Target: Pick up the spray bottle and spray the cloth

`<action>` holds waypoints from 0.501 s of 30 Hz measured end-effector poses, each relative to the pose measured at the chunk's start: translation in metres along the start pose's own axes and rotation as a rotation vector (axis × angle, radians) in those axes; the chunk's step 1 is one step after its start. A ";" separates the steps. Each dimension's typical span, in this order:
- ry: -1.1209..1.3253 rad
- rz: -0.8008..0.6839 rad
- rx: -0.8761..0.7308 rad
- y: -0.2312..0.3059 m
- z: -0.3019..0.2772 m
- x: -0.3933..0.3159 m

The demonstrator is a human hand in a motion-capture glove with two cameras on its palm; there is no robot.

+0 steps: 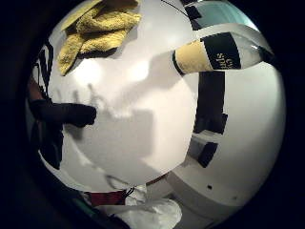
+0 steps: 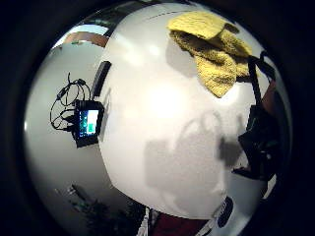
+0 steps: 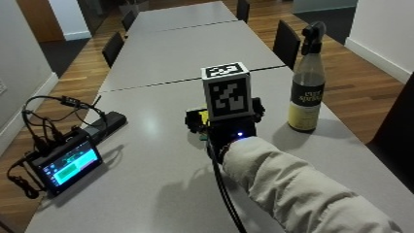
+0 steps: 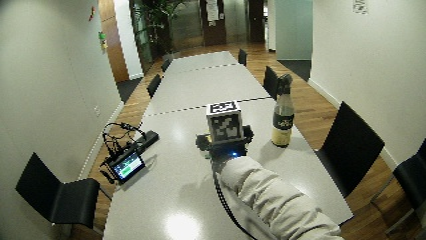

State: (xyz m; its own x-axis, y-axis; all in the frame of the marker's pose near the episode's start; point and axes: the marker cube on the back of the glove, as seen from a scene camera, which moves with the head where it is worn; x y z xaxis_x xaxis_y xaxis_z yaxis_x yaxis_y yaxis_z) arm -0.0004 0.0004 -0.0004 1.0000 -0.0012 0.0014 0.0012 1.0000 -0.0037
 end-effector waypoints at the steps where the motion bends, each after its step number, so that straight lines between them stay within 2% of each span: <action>1: 0.000 0.000 0.000 0.000 0.000 0.000; 10: -0.006 -0.012 0.005 0.004 -0.003 -0.001; 15: -0.143 -0.116 0.058 0.031 -0.007 0.007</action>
State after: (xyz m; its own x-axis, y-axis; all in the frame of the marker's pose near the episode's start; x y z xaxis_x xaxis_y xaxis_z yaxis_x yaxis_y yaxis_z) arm 0.0071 0.0315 -0.0075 0.9827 -0.1202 0.1408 0.1124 0.9917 0.0619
